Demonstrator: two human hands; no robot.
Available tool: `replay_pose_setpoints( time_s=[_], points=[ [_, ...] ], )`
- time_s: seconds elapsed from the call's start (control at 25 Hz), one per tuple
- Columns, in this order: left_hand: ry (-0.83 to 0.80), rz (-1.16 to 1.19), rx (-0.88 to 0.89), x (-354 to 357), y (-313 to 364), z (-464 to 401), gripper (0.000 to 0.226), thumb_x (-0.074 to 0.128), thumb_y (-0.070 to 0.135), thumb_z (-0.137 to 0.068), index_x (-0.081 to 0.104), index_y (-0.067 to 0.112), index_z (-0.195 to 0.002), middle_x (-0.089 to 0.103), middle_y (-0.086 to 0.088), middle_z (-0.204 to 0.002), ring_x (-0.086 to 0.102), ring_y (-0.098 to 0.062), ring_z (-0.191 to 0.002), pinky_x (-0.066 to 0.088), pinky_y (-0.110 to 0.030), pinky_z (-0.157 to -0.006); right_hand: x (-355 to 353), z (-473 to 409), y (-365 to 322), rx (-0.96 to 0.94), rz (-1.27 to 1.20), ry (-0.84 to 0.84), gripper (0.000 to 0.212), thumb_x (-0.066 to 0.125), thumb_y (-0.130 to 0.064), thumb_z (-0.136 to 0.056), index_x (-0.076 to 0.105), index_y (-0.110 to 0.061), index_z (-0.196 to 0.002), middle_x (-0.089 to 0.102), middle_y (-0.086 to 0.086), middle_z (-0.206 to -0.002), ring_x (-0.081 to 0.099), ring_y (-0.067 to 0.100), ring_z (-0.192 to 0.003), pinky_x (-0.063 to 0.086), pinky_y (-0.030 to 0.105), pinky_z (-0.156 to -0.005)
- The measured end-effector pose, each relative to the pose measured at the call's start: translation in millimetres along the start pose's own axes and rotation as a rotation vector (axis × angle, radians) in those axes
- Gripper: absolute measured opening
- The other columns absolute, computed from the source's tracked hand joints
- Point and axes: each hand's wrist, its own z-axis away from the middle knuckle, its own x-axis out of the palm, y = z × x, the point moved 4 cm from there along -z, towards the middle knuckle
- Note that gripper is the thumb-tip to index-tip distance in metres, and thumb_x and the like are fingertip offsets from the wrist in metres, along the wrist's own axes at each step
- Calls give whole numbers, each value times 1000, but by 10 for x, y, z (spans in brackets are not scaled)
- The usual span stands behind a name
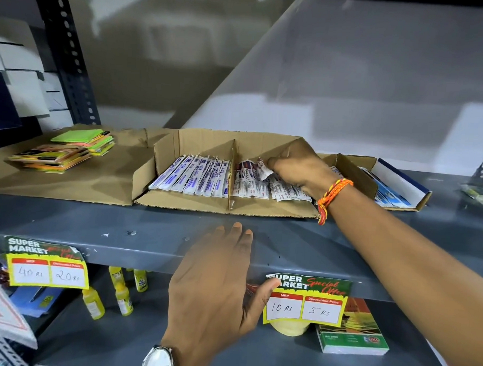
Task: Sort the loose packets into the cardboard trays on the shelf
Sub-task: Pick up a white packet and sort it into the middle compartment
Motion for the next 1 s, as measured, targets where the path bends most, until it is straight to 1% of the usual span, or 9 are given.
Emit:
replay_pose_setpoints(
  time_s=[0.16,0.32,0.44,0.52,0.6,0.72,0.8,0.92,1.0],
  points=[
    [5,-8,13,-1,1,10,66,48,62,-96,69,8,-128,70,-10,-131,68,-31,-119,45,-41,-106,40,99,-27,-87,383,-5,32,63,-19,-80,45,-14,-54,48,0,-50,49,21,-50,35,23,-46],
    [7,-17,15,-4,12,2,66,49,62,-95,70,8,-127,71,-9,-130,68,-30,-119,48,-42,-103,-46,175,-72,-175,632,152,37,70,-32,-74,39,-17,-61,52,4,-70,49,25,-62,38,27,-55],
    [9,-12,9,-16,1,-7,67,46,62,-96,70,8,-127,71,-9,-130,69,-30,-118,47,-42,-103,-114,169,-136,-209,578,141,30,69,-33,-75,49,-15,-62,55,5,-68,55,29,-67,42,29,-58],
    [8,-7,8,-16,3,-12,67,45,62,-97,70,8,-126,71,-9,-130,69,-30,-118,45,-41,-104,-181,145,-134,-220,504,52,15,66,-25,-81,67,-12,-73,68,10,-78,63,30,-74,49,30,-63],
    [9,-6,7,-11,5,-15,66,45,62,-97,70,8,-126,71,-9,-130,68,-30,-119,45,-41,-104,-208,162,-100,-246,520,-39,14,64,-15,-86,77,-10,-86,75,11,-90,67,27,-83,51,26,-71],
    [6,-2,7,-6,-5,-5,66,47,62,-96,70,8,-127,70,-9,-131,68,-30,-119,45,-41,-104,-122,238,-5,-246,568,-176,23,63,-5,-89,77,-12,-105,75,4,-110,67,19,-97,48,22,-81],
    [3,2,9,-4,-8,1,66,48,62,-96,69,8,-128,70,-9,-131,68,-30,-120,45,-41,-104,-113,252,18,-233,546,-179,27,62,-3,-90,75,-13,-113,72,3,-118,66,19,-105,45,21,-83],
    [8,4,11,1,-8,-2,66,49,62,-95,70,9,-128,70,-8,-131,68,-29,-119,46,-41,-105,-179,235,-25,-266,492,-114,27,61,-4,-91,76,-13,-111,73,2,-118,66,18,-106,45,20,-85],
    [17,9,9,3,-7,-2,66,49,62,-95,70,8,-127,71,-8,-130,68,-29,-119,46,-41,-105,-166,248,-21,-270,479,-161,26,62,-4,-91,76,-14,-110,73,1,-118,66,16,-105,47,22,-88]
  ],
)
